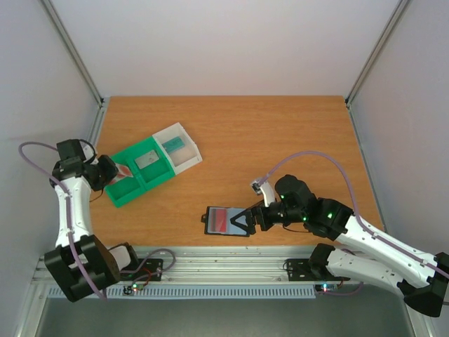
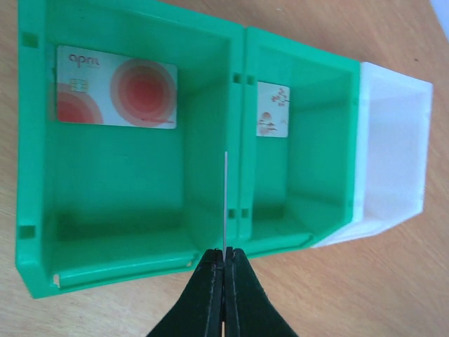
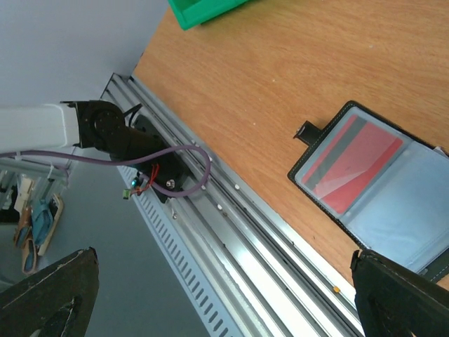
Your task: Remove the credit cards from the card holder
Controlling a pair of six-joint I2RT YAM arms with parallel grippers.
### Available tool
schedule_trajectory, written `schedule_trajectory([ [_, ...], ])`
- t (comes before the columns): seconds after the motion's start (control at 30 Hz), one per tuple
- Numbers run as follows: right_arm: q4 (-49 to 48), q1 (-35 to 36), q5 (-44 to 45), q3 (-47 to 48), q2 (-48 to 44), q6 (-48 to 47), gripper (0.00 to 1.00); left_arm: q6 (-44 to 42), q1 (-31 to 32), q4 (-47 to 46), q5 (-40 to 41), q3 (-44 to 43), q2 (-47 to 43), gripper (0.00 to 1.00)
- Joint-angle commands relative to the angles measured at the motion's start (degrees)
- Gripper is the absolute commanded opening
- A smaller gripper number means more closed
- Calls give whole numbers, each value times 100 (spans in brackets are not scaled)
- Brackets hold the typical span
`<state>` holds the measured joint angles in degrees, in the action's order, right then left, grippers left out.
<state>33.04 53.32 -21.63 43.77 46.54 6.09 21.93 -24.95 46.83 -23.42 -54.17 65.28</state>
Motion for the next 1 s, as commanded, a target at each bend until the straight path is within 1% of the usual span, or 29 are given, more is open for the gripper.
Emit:
schedule_trajectory([
  [0.0,112,3,-79,194,-86,-165,99,-194,-105,-229,381,-209,315,1],
  [0.07,124,11,-53,183,-149,-175,98,-245,-110,-217,595,-326,501,0],
  [0.13,124,6,-37,180,-196,-176,98,-275,-136,-263,642,-419,692,0],
  [0.33,-47,10,-268,89,-146,-83,98,-198,-159,-511,376,-629,1027,0],
  [0.47,-314,11,-434,-22,-105,57,98,-142,-155,-550,451,-748,1275,0],
  [0.6,-403,7,-468,18,-42,122,99,-181,-159,-744,546,-677,1399,0],
  [0.83,-134,5,-125,184,-67,-55,99,-88,-153,-1113,509,-620,1581,0],
  [0.97,-131,7,-135,284,-19,-81,99,-37,-159,-1248,508,-551,1677,0],
])
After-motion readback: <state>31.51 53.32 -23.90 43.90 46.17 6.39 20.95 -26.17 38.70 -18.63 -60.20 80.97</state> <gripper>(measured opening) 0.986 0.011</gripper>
